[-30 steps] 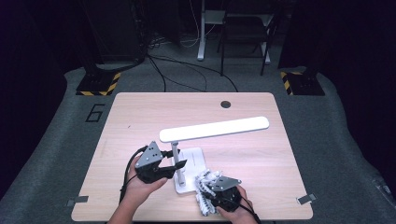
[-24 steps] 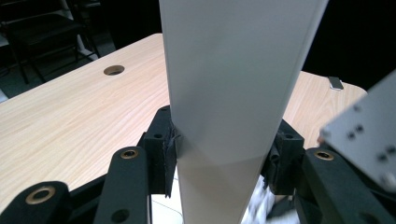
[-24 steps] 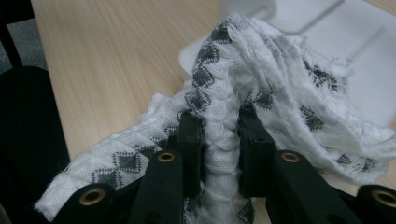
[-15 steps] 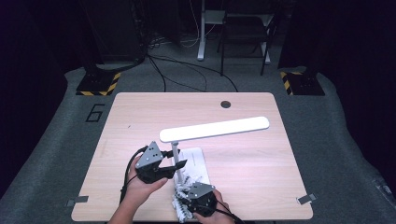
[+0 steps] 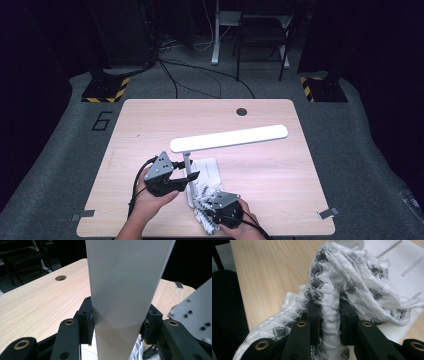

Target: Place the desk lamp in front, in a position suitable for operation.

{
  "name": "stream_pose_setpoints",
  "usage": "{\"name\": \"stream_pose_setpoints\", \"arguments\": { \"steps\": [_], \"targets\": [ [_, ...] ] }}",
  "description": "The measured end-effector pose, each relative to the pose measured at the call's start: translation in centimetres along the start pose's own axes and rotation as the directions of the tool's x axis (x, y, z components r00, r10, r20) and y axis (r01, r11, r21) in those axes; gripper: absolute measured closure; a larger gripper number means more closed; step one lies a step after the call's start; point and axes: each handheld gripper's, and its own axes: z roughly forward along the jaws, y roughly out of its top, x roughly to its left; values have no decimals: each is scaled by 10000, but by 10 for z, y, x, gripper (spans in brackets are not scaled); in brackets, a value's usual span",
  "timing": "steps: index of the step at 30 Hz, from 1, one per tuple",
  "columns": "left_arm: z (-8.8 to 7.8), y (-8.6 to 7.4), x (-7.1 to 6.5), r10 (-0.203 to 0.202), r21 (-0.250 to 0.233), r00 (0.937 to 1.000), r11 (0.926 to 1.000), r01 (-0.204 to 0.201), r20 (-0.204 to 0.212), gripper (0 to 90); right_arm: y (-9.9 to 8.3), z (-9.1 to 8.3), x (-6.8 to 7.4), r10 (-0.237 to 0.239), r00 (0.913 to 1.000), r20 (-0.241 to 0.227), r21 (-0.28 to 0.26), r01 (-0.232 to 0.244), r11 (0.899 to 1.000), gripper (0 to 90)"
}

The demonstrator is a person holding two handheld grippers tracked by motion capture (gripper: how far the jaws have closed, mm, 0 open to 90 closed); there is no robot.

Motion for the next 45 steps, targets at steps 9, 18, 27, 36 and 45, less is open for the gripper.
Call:
{"name": "stream_pose_setpoints", "arguments": {
  "steps": [9,18,27,36,45],
  "targets": [
    [0,0,0,-117,-44,9999,9999,118,76,537,-16,-17,-18,533,9980,348,119,-538,9985,735],
    [0,-1,1,-3,-77,10000,10000,3,48,536,-31,-37,-41,1878,9781,897,-196,-1868,9822,727],
    [0,-1,-1,-119,-130,9988,9998,125,482,535,-31,-49,-48,2231,9681,1140,-1093,-2109,9714,722],
    [3,0,-4,37,-128,9942,9999,-23,1071,532,-19,-38,-40,1816,9797,853,-1747,-1647,9707,713],
    [3,0,-8,133,-123,9917,9999,-118,1277,532,-23,-26,-42,1047,9869,1227,-962,-932,9910,709]
  ]
}}
